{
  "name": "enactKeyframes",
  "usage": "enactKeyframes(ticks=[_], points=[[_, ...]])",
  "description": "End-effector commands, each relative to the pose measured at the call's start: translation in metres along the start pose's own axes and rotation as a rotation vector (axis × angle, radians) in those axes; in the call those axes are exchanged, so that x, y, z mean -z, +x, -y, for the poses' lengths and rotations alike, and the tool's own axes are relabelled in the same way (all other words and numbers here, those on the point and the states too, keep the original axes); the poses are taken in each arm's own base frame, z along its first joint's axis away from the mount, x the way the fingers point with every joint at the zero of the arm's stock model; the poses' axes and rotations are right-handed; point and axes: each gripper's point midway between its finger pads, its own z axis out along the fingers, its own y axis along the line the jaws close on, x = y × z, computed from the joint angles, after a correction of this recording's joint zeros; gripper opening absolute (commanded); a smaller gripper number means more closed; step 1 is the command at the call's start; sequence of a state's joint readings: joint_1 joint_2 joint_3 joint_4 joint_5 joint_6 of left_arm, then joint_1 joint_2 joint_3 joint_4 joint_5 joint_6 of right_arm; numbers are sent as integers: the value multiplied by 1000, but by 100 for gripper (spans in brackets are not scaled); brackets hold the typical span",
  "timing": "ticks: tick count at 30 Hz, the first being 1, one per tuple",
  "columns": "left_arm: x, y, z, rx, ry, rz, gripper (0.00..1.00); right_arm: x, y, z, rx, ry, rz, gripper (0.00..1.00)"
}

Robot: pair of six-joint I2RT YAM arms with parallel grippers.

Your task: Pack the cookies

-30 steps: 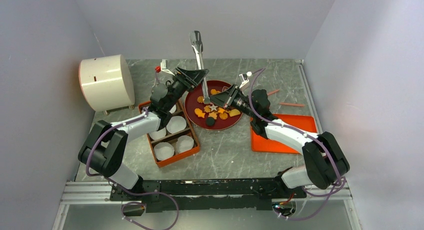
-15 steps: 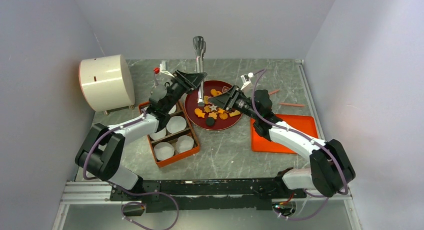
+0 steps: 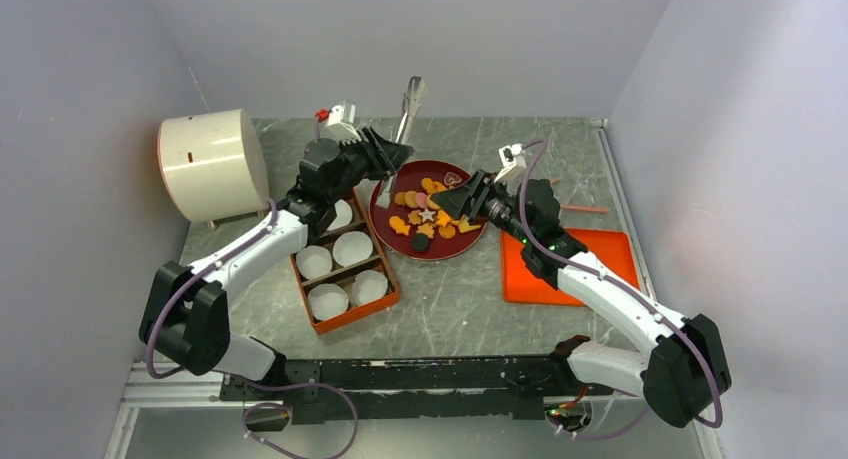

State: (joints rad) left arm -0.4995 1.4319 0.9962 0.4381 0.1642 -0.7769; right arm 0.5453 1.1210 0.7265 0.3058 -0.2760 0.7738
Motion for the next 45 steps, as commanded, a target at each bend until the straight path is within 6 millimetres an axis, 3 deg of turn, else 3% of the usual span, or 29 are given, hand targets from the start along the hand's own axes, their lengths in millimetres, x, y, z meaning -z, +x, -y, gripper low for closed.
enactKeyframes(ticks=[1, 10, 21, 31, 45], points=[[11, -3, 3, -212, -26, -94, 48, 1, -24, -11, 91, 7, 59, 58], [37, 7, -29, -520, -165, -274, 51, 3, -36, -11, 120, 38, 95, 66], [61, 12, -41, -782, -172, -427, 56, 5, -44, 1, 137, 110, 126, 80], [81, 19, -50, -825, -205, -541, 57, 35, -60, 30, 220, 294, 214, 85], [94, 53, -64, -746, -238, -738, 53, 47, -61, 44, 220, 366, 251, 85]])
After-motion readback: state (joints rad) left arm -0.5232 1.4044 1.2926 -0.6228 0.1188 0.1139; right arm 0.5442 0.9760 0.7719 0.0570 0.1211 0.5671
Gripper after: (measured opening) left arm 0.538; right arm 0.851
